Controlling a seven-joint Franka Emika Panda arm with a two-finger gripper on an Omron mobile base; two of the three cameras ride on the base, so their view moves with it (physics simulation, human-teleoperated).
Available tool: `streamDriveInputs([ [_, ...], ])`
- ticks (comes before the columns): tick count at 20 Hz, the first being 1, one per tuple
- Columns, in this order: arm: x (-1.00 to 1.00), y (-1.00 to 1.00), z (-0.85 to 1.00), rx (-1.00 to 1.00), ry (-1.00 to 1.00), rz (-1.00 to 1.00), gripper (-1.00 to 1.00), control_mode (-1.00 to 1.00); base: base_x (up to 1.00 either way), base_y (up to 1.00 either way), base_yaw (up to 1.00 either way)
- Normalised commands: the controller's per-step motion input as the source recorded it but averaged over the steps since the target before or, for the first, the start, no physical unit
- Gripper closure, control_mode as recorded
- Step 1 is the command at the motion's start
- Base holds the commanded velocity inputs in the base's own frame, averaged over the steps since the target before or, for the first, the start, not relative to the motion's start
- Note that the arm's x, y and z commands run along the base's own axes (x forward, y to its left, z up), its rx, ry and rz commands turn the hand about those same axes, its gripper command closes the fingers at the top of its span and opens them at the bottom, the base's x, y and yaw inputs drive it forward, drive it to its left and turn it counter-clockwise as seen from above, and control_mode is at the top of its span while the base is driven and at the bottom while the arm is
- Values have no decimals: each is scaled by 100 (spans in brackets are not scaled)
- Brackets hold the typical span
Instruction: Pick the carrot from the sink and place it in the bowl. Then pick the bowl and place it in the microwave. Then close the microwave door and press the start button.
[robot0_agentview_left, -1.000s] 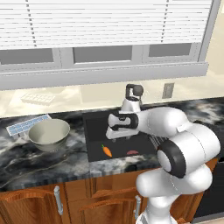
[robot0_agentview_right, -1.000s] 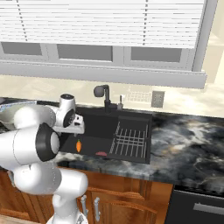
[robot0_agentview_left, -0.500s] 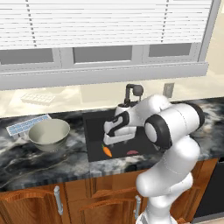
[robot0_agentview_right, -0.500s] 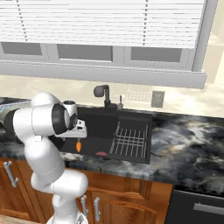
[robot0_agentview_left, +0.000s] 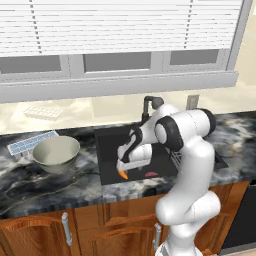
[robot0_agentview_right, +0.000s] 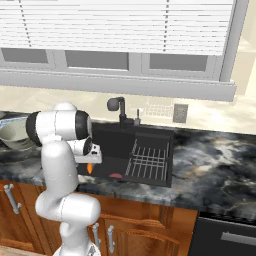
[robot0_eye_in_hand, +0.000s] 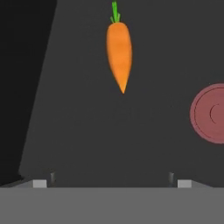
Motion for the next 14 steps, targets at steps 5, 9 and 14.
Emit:
streamDriveInputs([
  [5,44,9,-44,0,-1,0,-100,-100,0,0,0],
  [9,67,21,-30,-1,-1,0,-100,-100,0,0,0],
  [14,64,12,-41,0,0,0,-100,-100,0,0,0],
])
